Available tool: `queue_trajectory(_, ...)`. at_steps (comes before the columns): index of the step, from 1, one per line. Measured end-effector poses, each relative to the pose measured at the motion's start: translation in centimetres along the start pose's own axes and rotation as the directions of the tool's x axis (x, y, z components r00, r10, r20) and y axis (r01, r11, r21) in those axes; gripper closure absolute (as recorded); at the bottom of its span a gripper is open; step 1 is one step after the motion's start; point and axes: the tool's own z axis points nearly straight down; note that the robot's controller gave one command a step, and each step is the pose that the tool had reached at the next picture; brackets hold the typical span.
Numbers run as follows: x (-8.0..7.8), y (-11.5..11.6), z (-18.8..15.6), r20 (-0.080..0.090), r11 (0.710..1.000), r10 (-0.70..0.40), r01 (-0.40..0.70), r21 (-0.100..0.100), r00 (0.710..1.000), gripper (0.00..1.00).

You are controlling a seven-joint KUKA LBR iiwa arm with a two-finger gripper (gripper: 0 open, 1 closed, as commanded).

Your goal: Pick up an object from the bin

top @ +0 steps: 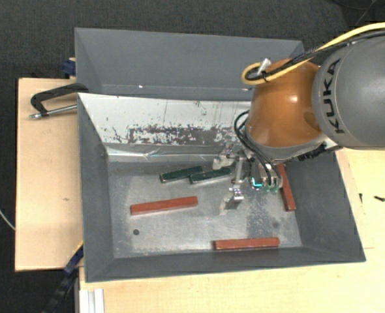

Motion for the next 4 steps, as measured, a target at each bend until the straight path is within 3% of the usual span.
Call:
queue_trajectory(1,-0.1,0.0,-0.4,0.006,1.000,0.001,-0.001,0.000,1.000,0.00)
queue_trajectory(2,0.1,6.4,4.7,0.010,0.997,-0.074,0.074,0.001,0.997,0.00)
queue_trajectory(3,-0.7,8.2,1.8,0.010,0.986,-0.167,0.167,0.001,0.986,0.00)
queue_trajectory(4,0.4,11.1,3.0,0.010,1.000,0.023,-0.023,-0.001,1.000,0.00)
